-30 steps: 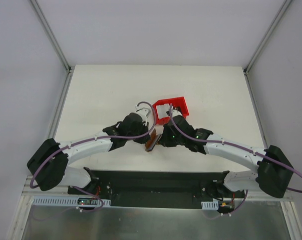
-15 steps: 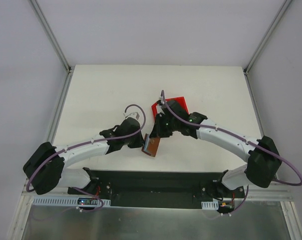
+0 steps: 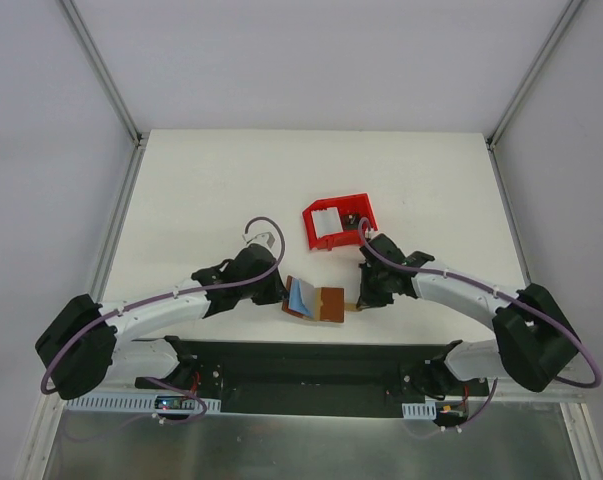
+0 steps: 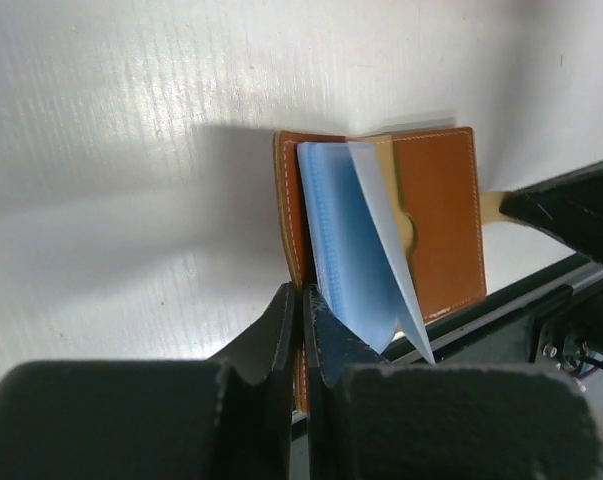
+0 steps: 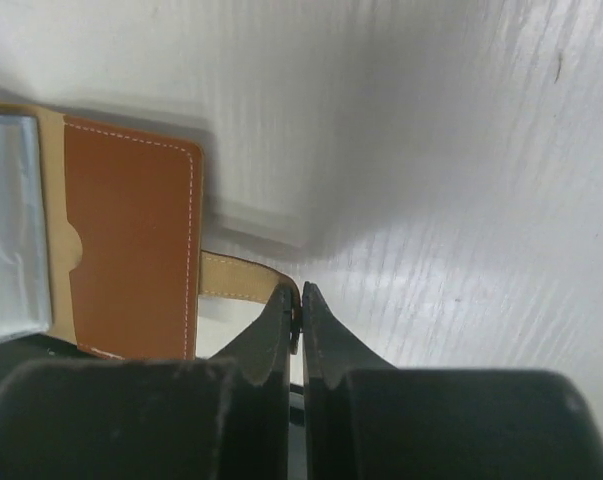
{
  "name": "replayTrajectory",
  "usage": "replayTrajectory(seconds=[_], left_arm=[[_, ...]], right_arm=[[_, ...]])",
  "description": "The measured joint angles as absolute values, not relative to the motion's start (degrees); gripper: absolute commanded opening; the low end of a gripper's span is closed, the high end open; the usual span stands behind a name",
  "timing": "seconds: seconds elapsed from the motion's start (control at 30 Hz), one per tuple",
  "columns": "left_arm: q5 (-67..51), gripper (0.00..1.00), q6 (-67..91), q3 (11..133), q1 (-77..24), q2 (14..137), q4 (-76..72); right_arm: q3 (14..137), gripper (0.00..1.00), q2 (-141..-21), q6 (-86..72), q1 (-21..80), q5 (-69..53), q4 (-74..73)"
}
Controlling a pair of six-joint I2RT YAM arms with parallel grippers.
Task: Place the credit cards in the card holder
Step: Open the card holder at the center of the board.
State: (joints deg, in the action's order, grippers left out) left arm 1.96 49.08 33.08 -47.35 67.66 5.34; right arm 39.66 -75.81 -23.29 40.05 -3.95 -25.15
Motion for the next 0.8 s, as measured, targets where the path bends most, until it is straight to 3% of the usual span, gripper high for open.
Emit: replayTrajectory(seconds=[0.4, 0.8], left_arm=[[-0.36, 0.0, 48.86, 30.02, -47.57, 67.79, 0.03], [-3.05, 0.12, 47.4, 28.38, -47.57, 67.77, -1.72]], right_arm=[[40.27, 0.05, -81.76, -22.37, 39.18, -2.81, -20.43], [42.78, 0.05, -84.47, -21.37, 38.87, -2.17, -20.16]])
